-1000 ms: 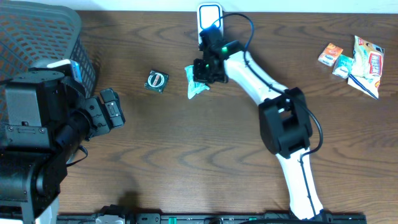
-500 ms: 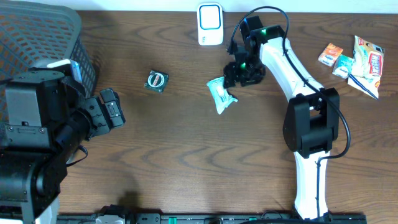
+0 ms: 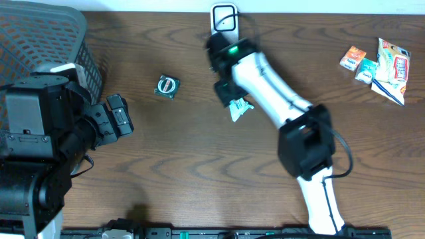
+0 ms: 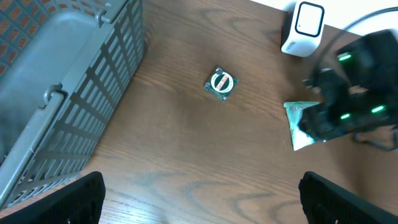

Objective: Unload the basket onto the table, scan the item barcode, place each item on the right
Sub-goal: 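Lift the green wipes pack and hold it toward the scanner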

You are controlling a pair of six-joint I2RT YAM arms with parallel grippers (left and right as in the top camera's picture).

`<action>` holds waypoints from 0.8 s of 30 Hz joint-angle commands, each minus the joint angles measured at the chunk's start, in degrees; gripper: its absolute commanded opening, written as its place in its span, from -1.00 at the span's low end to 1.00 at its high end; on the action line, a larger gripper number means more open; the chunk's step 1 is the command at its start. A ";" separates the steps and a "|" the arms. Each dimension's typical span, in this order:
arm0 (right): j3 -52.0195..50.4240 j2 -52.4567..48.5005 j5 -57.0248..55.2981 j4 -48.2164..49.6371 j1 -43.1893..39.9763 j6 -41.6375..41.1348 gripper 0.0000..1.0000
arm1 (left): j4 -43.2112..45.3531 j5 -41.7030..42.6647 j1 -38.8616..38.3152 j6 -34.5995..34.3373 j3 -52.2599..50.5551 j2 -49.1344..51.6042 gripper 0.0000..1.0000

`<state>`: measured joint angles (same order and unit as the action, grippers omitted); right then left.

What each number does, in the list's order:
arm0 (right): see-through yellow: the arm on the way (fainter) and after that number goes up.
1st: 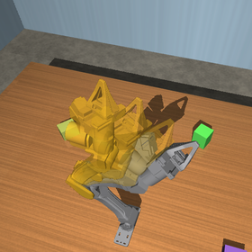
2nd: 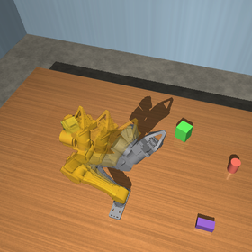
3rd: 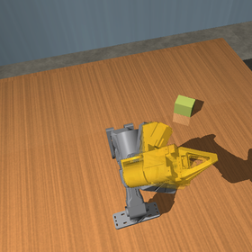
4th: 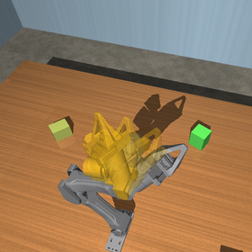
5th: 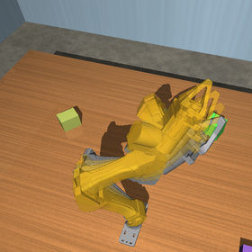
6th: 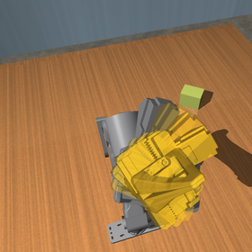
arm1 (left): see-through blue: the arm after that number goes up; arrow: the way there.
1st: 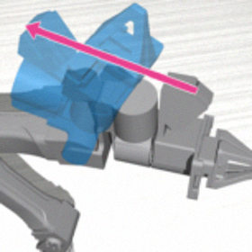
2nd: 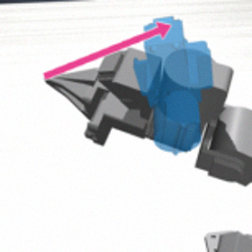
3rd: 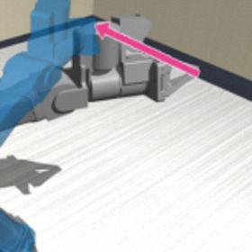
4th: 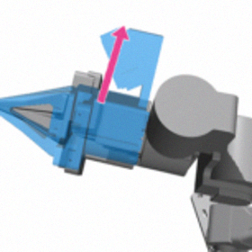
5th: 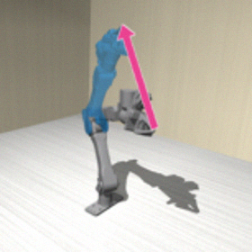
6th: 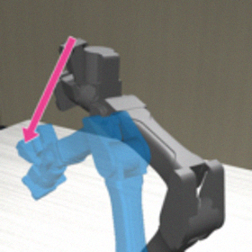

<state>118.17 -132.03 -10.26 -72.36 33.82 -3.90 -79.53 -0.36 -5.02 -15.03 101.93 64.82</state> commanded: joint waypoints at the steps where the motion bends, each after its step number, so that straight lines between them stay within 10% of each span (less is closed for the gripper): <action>1: 0.90 1.86 -13.88 0.17 5.46 -4.68 0.17 | -0.17 -0.31 0.13 0.11 0.42 -0.09 0.96; 24: -21.20 0.50 -27.52 22.75 8.59 -4.57 -0.17 | -0.17 -0.31 0.13 0.11 0.42 -0.09 0.95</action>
<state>98.78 -132.03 -36.56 -50.09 43.88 -8.54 -79.53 -0.36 -5.02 -15.03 101.93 64.82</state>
